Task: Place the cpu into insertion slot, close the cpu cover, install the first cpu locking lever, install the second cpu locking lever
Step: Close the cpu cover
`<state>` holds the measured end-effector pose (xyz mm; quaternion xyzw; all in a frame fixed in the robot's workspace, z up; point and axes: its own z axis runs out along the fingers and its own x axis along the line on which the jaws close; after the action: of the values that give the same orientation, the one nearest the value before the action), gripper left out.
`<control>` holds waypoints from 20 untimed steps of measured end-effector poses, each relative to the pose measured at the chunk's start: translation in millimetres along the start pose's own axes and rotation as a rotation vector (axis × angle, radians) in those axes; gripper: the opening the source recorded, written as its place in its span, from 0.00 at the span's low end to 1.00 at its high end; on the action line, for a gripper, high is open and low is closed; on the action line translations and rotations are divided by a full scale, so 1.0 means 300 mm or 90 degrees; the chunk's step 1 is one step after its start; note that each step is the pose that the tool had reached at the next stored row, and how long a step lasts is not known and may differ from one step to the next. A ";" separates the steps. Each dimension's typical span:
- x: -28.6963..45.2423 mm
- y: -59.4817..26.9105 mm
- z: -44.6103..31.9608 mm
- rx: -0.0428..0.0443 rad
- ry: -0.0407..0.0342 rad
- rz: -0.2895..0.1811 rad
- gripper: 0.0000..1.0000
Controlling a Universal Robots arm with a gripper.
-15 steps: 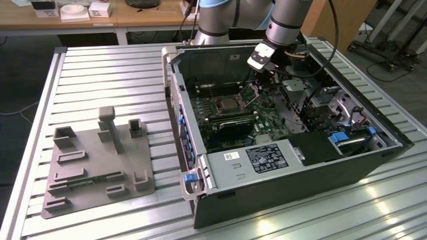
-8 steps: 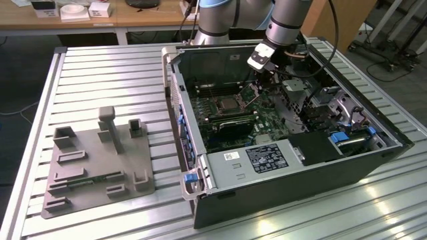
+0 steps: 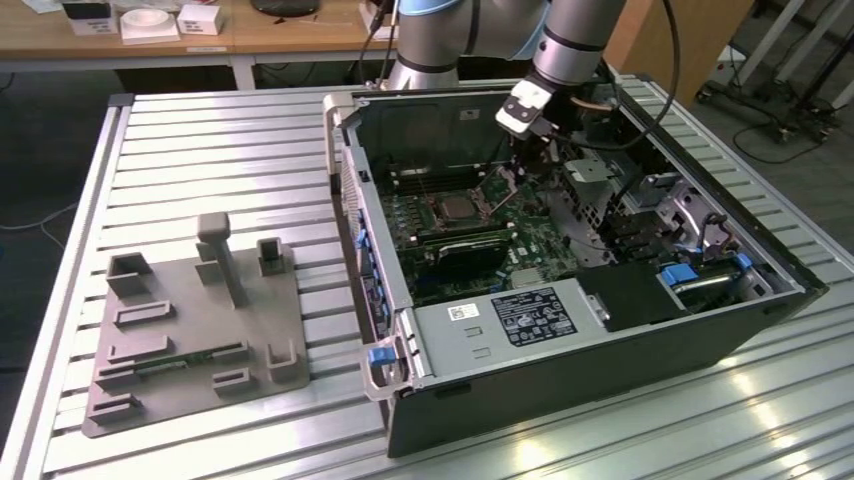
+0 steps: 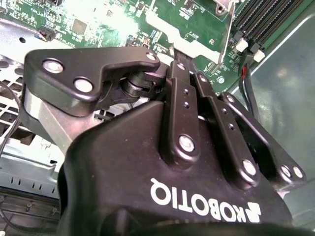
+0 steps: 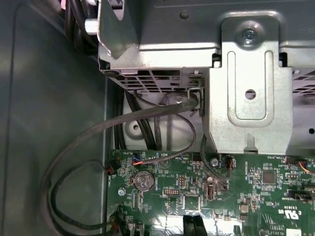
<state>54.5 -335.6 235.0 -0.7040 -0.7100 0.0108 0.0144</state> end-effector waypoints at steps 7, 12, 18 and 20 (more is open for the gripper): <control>0.000 -0.014 0.000 0.0104 -0.0001 0.000 0.11; 0.000 -0.038 0.001 0.0190 0.0000 0.000 0.11; 0.001 -0.082 0.003 0.0196 0.0001 0.000 0.11; 0.001 -0.095 0.004 0.0196 0.0001 0.000 0.11</control>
<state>25.9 -335.7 234.9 -0.7038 -0.7096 0.0217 0.0253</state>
